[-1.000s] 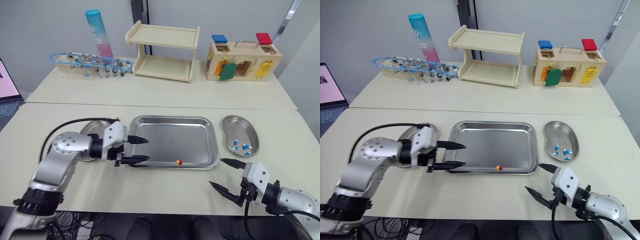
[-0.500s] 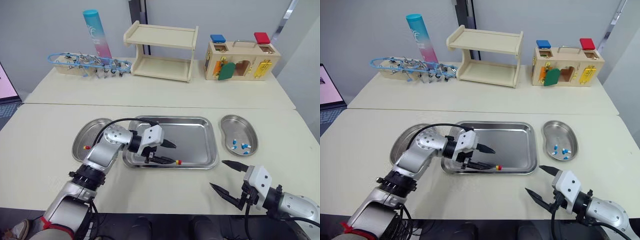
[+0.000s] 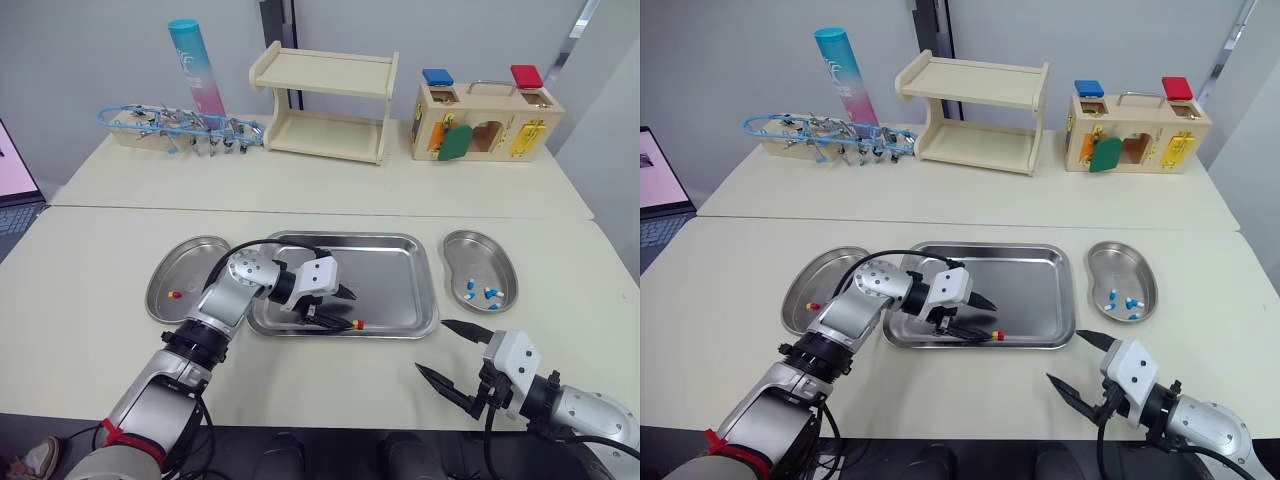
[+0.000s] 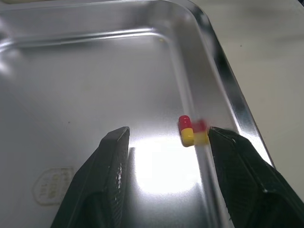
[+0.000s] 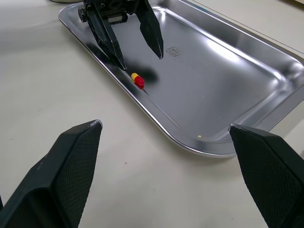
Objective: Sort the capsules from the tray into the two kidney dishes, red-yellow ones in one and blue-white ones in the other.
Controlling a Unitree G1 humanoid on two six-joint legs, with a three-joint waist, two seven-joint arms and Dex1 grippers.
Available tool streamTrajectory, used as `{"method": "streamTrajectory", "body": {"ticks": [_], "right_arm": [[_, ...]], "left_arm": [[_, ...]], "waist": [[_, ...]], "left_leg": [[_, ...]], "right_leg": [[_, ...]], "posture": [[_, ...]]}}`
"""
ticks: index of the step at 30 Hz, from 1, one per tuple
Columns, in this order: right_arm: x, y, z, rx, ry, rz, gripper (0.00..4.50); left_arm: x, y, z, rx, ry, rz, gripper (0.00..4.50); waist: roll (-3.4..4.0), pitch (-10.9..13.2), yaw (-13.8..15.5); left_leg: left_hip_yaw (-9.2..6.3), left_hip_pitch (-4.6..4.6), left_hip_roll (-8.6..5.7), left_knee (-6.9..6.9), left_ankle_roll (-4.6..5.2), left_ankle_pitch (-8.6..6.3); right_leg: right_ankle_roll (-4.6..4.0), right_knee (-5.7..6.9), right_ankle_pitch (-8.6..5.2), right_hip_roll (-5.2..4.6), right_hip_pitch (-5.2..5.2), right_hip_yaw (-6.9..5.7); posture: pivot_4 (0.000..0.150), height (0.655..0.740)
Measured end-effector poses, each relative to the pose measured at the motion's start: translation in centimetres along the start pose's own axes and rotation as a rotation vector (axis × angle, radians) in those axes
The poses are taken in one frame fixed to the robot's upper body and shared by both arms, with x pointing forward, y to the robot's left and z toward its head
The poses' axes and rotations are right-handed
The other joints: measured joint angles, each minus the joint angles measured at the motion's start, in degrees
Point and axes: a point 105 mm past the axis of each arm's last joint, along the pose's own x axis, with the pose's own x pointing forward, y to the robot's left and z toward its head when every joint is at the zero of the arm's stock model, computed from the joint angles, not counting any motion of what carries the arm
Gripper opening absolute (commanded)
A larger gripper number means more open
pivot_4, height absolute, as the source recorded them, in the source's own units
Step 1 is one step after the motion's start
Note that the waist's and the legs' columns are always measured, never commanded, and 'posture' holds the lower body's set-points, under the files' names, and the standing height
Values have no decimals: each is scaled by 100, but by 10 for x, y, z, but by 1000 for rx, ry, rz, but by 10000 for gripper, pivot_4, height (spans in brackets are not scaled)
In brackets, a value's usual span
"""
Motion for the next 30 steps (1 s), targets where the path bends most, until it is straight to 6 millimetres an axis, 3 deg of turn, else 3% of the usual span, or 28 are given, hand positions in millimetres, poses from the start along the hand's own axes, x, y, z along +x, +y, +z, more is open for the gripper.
{"method": "streamTrajectory", "body": {"ticks": [25,30], "right_arm": [[6,6,-1,16,-6,9,45000],[8,6,0,12,-12,12,45000]], "left_arm": [[18,7,-1,26,29,8,26957],[18,4,-2,9,37,-11,14474]], "waist": [[0,0,1],[1,0,1]], "left_leg": [[0,1,0,0,0,0],[-1,1,0,1,0,0]], "right_leg": [[0,0,0,0,1,0],[0,0,0,0,1,0]], "posture": [[1500,7400],[1500,7400]]}}
